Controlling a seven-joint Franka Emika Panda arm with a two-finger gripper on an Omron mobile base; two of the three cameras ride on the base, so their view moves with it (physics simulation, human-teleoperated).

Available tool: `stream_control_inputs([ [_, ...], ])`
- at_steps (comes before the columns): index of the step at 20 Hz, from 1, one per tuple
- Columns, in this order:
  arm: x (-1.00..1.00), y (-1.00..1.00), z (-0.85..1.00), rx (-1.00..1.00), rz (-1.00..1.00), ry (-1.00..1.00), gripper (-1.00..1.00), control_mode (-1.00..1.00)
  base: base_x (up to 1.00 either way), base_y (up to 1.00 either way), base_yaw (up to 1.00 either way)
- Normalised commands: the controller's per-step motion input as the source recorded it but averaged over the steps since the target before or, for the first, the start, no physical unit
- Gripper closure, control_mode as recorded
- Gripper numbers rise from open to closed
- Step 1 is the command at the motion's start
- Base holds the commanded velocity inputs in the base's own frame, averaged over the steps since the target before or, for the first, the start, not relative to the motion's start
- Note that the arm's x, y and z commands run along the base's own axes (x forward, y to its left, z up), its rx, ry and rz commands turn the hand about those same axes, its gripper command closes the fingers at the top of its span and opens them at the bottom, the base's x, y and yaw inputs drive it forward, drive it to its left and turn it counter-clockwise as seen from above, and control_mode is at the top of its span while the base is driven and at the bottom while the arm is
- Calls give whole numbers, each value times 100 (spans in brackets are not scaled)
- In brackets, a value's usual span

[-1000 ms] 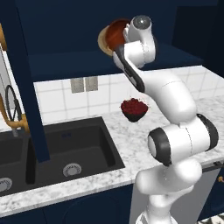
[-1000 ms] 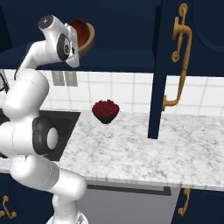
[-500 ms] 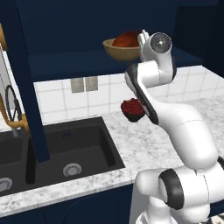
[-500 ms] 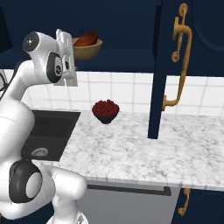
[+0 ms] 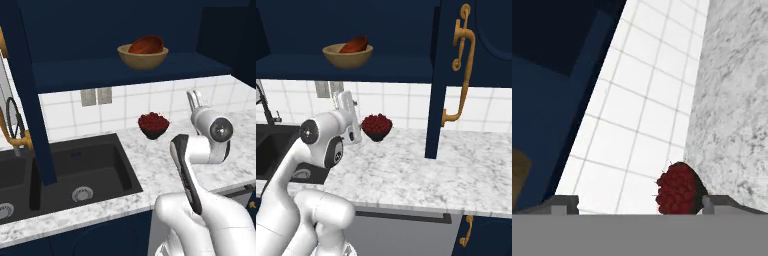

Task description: Pick up the bowls on the counter and stack them on top of one another in the open cabinet. Place the smaller bowl on top of the larger bowl.

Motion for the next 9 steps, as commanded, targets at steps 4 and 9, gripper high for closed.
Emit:
stream_control_inputs([
  [4,-43,-7,-50,-12,0,6,-100,-100,0,0,0],
  [9,-19,-5,0,4,0,-5,-100,-100,0,0,0],
])
